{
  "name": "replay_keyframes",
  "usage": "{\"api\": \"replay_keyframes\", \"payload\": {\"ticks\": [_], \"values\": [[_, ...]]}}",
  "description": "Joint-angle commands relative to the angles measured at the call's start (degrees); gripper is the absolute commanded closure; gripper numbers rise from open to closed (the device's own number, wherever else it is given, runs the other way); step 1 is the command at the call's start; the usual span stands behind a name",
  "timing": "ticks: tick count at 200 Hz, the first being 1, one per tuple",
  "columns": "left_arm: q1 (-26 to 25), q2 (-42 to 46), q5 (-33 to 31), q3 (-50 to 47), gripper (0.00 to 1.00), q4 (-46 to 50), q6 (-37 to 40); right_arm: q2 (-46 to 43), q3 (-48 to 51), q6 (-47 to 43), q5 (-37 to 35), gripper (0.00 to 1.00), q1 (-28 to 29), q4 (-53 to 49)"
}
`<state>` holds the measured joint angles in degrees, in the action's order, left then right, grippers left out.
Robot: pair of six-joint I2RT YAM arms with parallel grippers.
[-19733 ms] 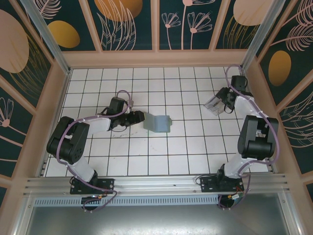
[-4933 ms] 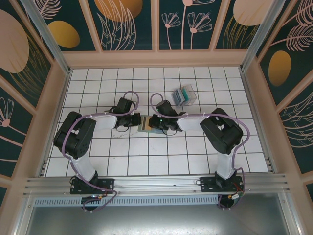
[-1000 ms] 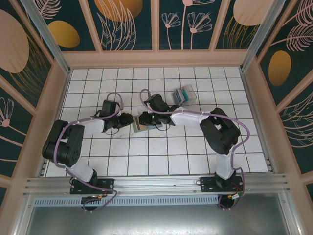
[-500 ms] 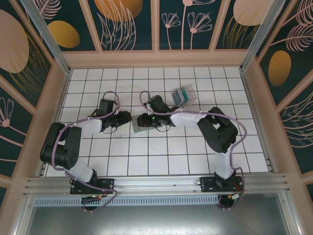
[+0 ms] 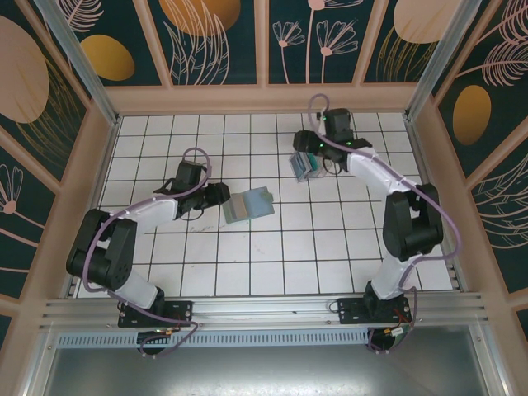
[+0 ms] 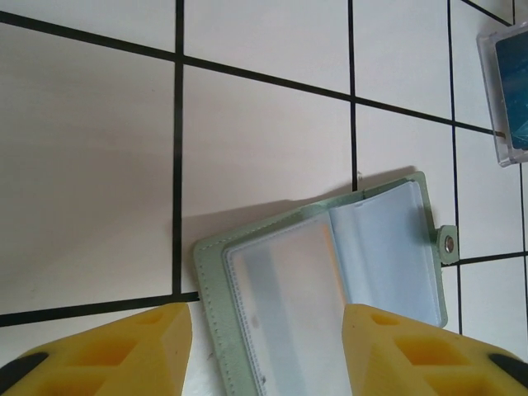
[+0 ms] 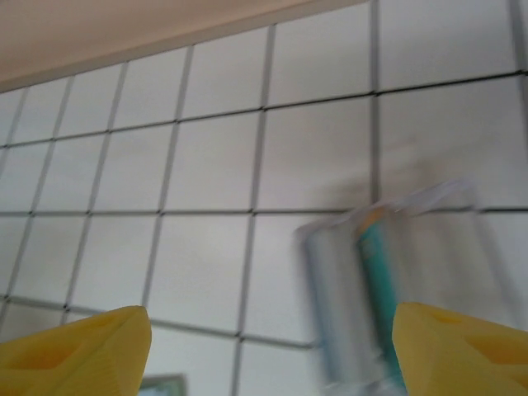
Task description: Put the credit cards into the card holder
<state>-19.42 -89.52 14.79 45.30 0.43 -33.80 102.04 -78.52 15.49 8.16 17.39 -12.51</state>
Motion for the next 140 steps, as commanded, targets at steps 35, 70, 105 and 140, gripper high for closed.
{"api": "replay_keyframes", "payload": {"ticks": [35, 70, 105, 140], "values": [[0.17, 2.72, -1.67, -1.81, 0.47, 2.34, 1.88, 9.55, -5.50, -5.32, 3.62, 0.24, -3.04, -6.28], [0.17, 3.00, -1.68, -2.52, 0.47, 2.37, 2.29, 12.50, -6.56, -6.79, 7.30, 0.32, -3.38, -7.00], [0.17, 2.90, -1.35, -2.82, 0.47, 1.70, 1.96, 14.14, -8.68, -7.64, 11.73, 0.42, -3.14, -9.32], [0.13, 2.28, -1.03, -3.06, 0.47, 1.32, 1.73, 14.87, -10.18, -8.51, 13.10, 0.46, -2.80, -11.42]]}}
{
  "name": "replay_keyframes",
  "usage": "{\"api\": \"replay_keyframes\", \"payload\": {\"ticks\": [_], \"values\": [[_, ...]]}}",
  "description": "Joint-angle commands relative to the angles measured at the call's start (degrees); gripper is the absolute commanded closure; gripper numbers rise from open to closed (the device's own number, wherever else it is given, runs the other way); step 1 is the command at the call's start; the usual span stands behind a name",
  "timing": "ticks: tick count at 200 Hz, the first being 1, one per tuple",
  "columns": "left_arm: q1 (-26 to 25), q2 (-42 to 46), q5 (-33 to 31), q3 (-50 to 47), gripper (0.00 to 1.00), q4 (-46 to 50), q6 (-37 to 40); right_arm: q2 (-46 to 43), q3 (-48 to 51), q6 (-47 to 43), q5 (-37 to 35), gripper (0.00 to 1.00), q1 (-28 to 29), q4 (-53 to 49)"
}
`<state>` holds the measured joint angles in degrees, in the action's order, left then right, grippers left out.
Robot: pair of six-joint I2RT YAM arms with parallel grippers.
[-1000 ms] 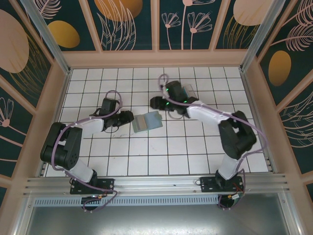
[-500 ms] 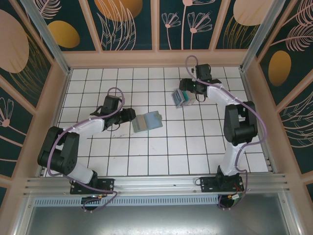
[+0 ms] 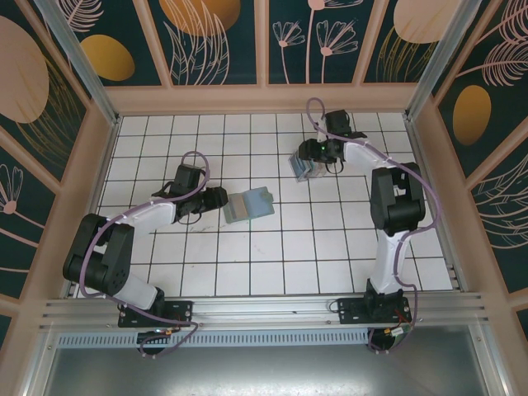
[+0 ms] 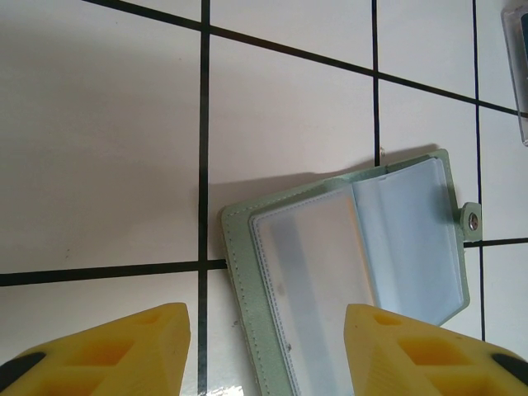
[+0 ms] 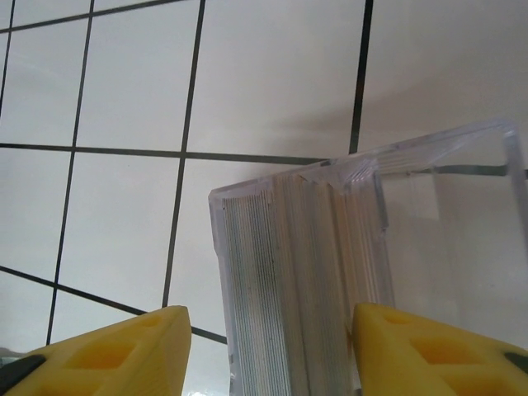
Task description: Put the credit cards into the card holder
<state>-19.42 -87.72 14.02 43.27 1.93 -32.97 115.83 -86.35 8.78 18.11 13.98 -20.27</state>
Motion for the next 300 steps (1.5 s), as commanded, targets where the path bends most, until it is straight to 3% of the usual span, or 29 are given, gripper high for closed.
{"api": "replay_keyframes", "payload": {"ticks": [1, 42, 89, 244, 272, 288, 300], "values": [[0.11, 0.47, -0.20, -1.10, 0.47, -0.22, 0.89, 1.03, -2.35, -1.82, 3.16, 0.46, 0.66, -3.69], [0.17, 0.44, -0.25, -1.64, 0.47, -0.59, 0.65, 1.88, -3.51, -2.61, -0.11, 0.44, 0.81, -5.71], [0.17, 1.39, -0.89, -2.41, 0.47, -0.75, 0.45, -0.17, -2.95, -2.92, 3.59, 0.56, 0.92, -4.10], [0.13, -0.43, -0.62, -2.22, 0.48, -1.05, 0.28, -3.20, -1.19, -3.59, 0.44, 0.94, 0.89, -4.06], [0.14, -0.91, -0.25, -2.27, 0.48, -1.50, 0.18, -3.46, -0.99, -3.68, -0.50, 0.94, 0.89, -4.30], [0.17, -1.39, -0.27, -1.87, 0.48, -1.15, 0.23, -3.57, -0.68, -3.68, -0.63, 0.83, 0.88, -4.07], [0.16, -1.40, -0.25, -1.91, 0.48, -1.38, 0.12, -3.47, -0.92, -3.66, -0.55, 0.81, 0.90, -4.37]]}}
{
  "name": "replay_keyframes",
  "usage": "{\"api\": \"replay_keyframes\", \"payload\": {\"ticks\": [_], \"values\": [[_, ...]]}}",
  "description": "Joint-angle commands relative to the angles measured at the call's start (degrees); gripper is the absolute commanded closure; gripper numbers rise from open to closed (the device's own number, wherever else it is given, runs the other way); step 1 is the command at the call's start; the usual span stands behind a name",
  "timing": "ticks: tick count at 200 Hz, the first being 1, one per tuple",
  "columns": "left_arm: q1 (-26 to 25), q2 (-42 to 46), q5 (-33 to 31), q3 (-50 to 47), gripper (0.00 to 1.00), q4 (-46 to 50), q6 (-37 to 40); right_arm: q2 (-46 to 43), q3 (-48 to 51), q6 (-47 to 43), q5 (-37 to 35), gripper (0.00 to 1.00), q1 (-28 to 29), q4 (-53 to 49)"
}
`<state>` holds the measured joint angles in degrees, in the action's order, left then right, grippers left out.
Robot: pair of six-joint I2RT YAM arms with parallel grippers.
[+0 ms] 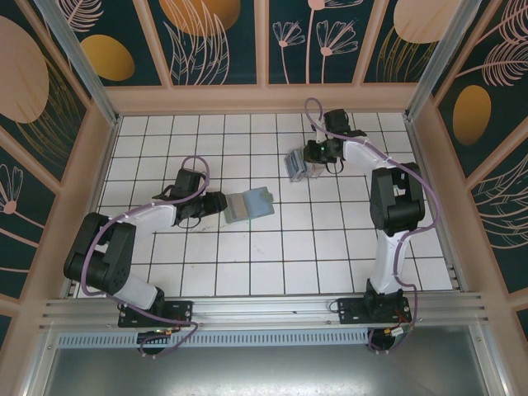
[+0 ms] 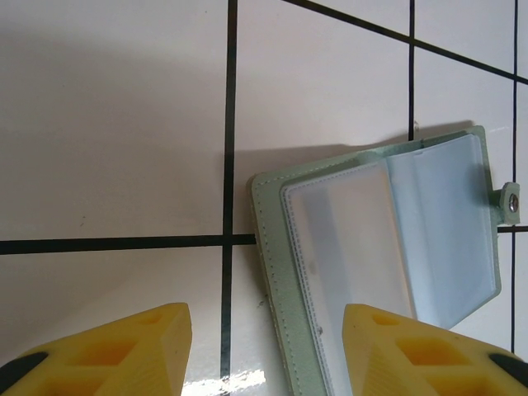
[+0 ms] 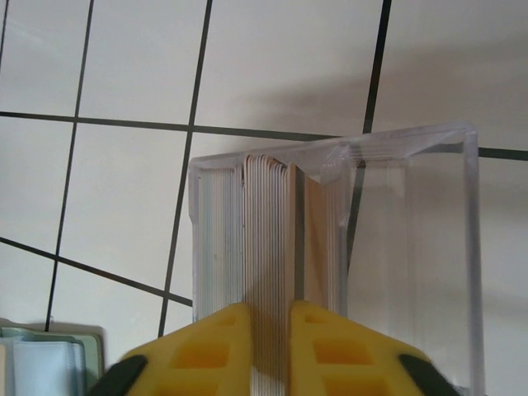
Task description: Put the credit cards into the card holder
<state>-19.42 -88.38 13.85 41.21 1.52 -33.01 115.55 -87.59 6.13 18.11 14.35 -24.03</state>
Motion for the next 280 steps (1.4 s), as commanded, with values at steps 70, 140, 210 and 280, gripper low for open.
{"api": "replay_keyframes", "payload": {"ticks": [70, 140, 210, 280], "values": [[0.22, -1.63, 0.26, 0.40, 0.48, -1.08, 0.41, -4.82, 2.04, -0.10, 0.28, 0.70, 0.42, 1.54], [0.17, -1.89, 0.66, 1.20, 0.48, -0.77, 0.49, -5.06, 2.66, 0.63, 2.47, 0.77, -0.36, 2.54], [0.17, -2.14, 0.74, 1.42, 0.49, -0.38, 0.79, -7.31, 4.97, 1.23, -3.95, 0.67, -0.52, 4.03], [0.17, -2.68, 0.57, 2.08, 0.49, 0.06, 1.18, -2.86, 2.78, 1.16, -3.91, 0.57, -0.81, 0.66]]}}
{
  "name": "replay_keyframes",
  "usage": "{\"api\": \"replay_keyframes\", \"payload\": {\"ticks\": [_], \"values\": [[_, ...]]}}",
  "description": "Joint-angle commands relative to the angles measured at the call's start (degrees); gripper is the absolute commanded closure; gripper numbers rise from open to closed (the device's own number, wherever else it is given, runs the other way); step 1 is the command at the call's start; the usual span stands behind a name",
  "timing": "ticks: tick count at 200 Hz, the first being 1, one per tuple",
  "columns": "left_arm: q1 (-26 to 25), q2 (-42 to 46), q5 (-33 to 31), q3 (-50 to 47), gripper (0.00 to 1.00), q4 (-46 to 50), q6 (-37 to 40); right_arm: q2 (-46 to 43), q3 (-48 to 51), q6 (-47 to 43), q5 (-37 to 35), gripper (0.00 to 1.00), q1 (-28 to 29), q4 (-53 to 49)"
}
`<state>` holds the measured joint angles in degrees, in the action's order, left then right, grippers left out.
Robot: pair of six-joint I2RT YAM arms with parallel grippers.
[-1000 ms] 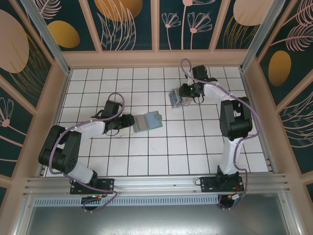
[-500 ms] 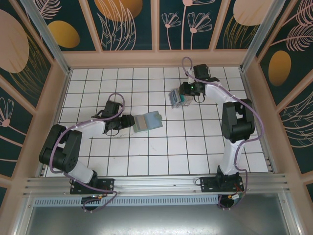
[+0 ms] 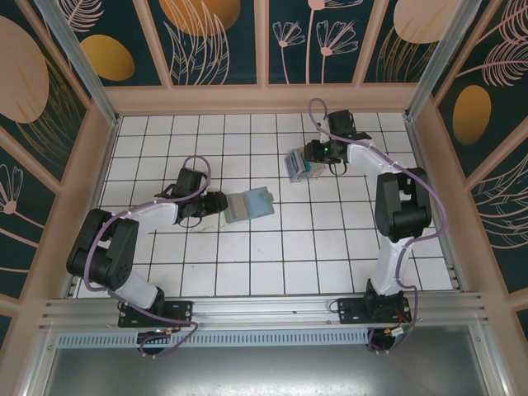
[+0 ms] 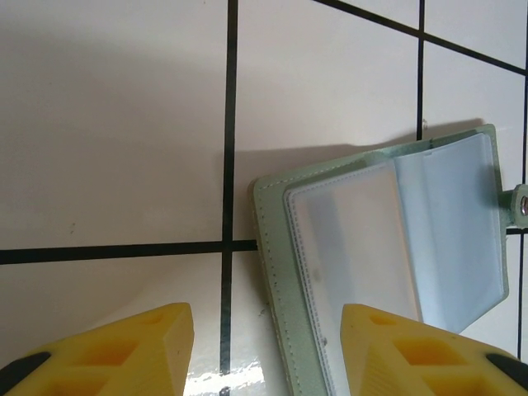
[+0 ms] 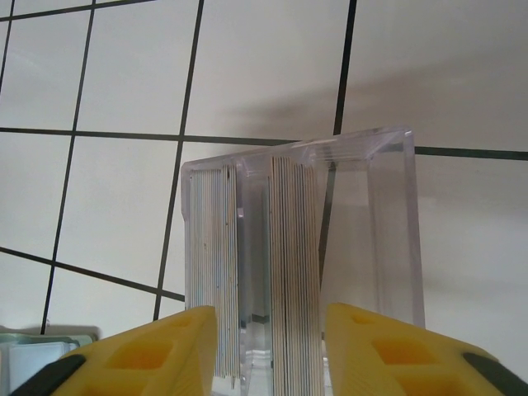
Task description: Put the credit cards into the card holder
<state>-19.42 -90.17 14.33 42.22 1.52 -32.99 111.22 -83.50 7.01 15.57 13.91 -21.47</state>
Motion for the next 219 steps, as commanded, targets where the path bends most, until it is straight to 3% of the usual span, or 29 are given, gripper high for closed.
{"api": "replay_keyframes", "payload": {"ticks": [1, 22, 75, 121, 190, 219], "values": [[0.17, -0.88, 0.04, 1.05, 0.49, 0.06, 1.12, 1.46, -1.31, 0.29, -1.44, 0.56, -0.33, -1.90], [0.17, -1.10, 0.00, 0.85, 0.49, -0.28, 1.00, 1.72, -1.18, 0.46, -1.45, 0.53, -0.29, -1.82], [0.16, -1.75, 0.15, 0.74, 0.49, -0.73, 0.69, 2.23, -0.08, 2.24, 3.56, 0.58, -1.46, 0.03], [0.13, -2.03, 0.41, 0.67, 0.49, -0.99, 0.56, 3.54, -0.55, 1.07, 6.98, 0.49, -1.45, -0.38], [0.22, -1.60, 0.47, 0.15, 0.49, -1.25, 0.32, 4.14, -1.33, 0.25, 12.31, 0.48, -1.42, -0.24], [0.17, -1.41, 0.26, -0.03, 0.49, -1.36, 0.30, 3.63, -1.85, -0.48, 10.41, 0.48, -0.92, -1.09]]}}
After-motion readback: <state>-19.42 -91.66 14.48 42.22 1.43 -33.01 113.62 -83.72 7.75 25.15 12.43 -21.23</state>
